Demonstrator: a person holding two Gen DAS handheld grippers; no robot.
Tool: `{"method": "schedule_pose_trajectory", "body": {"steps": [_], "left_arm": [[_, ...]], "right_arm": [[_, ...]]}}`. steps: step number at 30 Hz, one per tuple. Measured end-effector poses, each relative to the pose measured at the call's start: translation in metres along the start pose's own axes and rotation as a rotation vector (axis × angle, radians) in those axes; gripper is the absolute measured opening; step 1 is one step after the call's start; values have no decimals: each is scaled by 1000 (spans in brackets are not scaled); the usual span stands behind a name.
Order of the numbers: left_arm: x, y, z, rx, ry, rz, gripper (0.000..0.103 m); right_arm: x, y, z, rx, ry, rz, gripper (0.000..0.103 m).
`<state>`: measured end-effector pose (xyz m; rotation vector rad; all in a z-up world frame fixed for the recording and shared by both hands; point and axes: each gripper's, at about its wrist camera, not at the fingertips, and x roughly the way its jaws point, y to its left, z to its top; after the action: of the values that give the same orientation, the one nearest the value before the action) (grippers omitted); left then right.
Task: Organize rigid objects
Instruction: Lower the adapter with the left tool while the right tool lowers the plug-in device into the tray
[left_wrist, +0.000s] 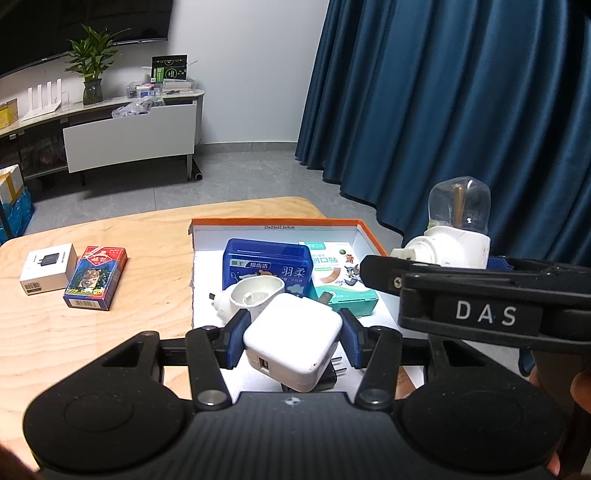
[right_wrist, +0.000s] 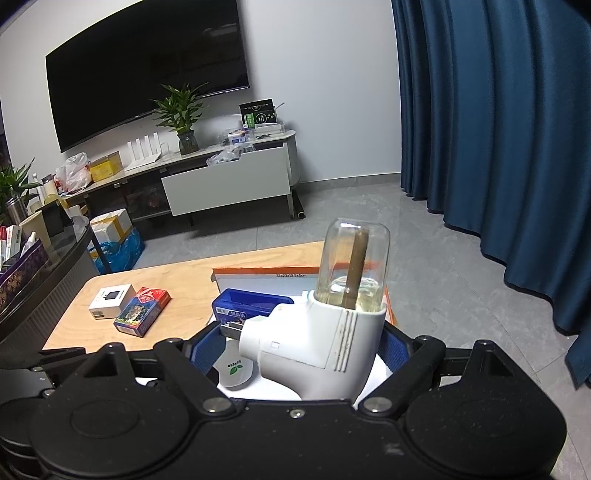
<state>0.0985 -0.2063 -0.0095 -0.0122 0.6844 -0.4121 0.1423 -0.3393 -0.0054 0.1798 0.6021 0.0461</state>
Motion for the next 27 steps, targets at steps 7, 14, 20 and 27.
{"method": "schedule_pose_trajectory", "body": {"steps": [7, 14, 20, 27], "left_arm": [[0, 0, 0, -2, -1, -1, 52], [1, 0, 0, -5, 2, -1, 52], [1, 1, 0, -7, 2, -3, 52], [3, 0, 0, -2, 4, -4, 52]], "right_arm": [[1, 0, 1, -1, 1, -1, 101], [2, 0, -1, -5, 6, 3, 101], [2, 1, -1, -6, 8, 3, 101], [2, 1, 0, -5, 9, 2, 101]]}}
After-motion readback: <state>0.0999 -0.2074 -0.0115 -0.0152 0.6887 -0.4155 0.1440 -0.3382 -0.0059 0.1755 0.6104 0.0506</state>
